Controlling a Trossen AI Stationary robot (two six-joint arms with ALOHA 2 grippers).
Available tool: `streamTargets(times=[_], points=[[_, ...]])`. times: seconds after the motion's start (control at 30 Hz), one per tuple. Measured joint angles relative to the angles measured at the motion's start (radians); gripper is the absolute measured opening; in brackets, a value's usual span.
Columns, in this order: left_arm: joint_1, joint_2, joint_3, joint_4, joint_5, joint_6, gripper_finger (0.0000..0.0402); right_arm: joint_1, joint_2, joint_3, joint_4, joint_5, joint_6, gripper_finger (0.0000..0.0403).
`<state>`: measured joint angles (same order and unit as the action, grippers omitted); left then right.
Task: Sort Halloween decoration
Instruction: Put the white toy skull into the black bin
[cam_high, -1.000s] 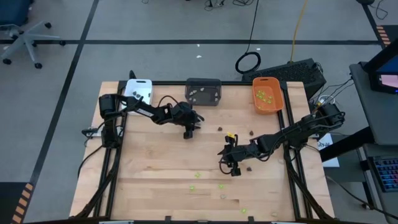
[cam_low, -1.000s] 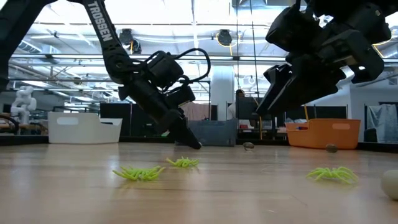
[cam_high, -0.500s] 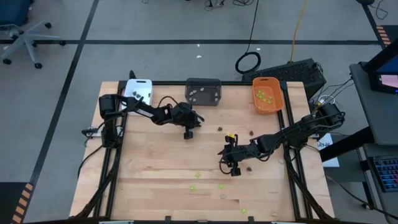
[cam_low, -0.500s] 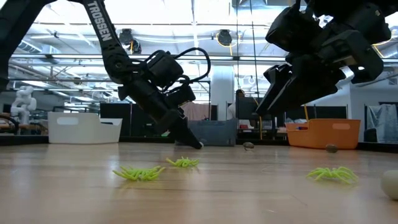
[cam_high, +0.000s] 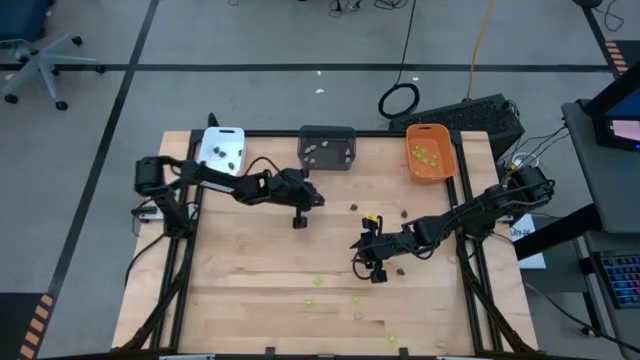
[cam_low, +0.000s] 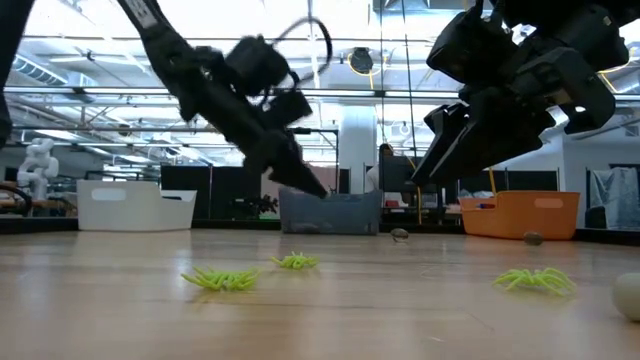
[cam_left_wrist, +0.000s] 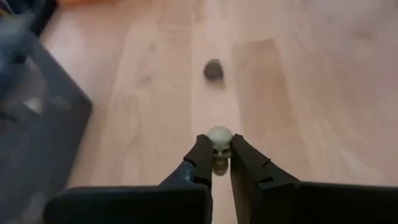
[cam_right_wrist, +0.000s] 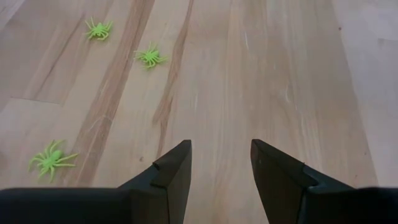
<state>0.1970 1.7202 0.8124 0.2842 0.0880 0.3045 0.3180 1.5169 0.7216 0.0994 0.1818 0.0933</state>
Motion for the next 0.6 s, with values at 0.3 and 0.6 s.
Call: streamTargets(times=[0.3,0.6], points=[[-0.136,-0.156,0.001,-0.05,-0.196,0.267,0.0019,0.0,0.0,0.0,0.003,0.005,-0.012,0.0153],[-0.242,-0.18,0.002,-0.054,-0.35,0.606,0.0019,0.0,0.0,0.0,0.004,0.005,-0.027,0.0153]])
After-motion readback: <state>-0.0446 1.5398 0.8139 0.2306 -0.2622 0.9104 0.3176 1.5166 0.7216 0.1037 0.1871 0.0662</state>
